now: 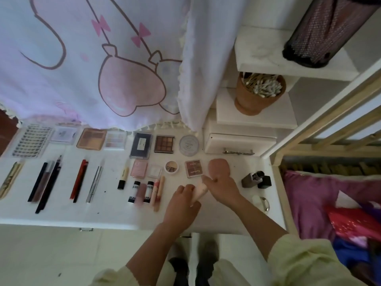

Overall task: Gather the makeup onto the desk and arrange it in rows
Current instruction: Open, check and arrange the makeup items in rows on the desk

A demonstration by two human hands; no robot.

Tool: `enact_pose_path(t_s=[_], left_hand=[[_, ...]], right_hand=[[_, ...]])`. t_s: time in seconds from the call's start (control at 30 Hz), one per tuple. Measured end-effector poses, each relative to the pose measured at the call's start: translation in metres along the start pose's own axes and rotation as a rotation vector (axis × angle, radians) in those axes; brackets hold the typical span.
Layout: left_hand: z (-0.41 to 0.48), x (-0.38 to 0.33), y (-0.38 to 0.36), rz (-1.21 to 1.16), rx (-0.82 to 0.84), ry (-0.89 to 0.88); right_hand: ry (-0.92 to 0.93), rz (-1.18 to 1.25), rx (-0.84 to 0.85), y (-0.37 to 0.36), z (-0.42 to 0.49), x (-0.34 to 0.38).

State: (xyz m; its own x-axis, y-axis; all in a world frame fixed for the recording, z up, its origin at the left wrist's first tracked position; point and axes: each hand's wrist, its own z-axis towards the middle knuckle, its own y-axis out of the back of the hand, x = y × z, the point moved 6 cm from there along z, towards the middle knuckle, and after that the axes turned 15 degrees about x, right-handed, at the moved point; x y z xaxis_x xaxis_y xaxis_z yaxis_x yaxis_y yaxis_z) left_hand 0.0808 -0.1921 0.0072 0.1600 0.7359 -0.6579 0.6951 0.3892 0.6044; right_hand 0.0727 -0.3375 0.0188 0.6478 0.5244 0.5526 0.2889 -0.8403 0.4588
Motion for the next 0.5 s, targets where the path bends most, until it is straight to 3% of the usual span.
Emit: enact_pose_path(t_s=[0.13, 0.3, 0.5], left_hand=[[-0.002, -0.019, 0.019, 0.02, -0.004, -0.06], [-0.014, -0.034, 0.029, -0.401, 0.174, -0.112], [-0.02, -0.04, 0.044, -0.304, 0.122, -0.149]], right_hand=[[0.127, -0.024, -0.057, 0.021, -0.015, 0.022], [0.294, -0.014, 0.032, 0.035, -0.036, 0.037], [0.41, -0.06, 0.179, 0.055, -0.058, 0.051]])
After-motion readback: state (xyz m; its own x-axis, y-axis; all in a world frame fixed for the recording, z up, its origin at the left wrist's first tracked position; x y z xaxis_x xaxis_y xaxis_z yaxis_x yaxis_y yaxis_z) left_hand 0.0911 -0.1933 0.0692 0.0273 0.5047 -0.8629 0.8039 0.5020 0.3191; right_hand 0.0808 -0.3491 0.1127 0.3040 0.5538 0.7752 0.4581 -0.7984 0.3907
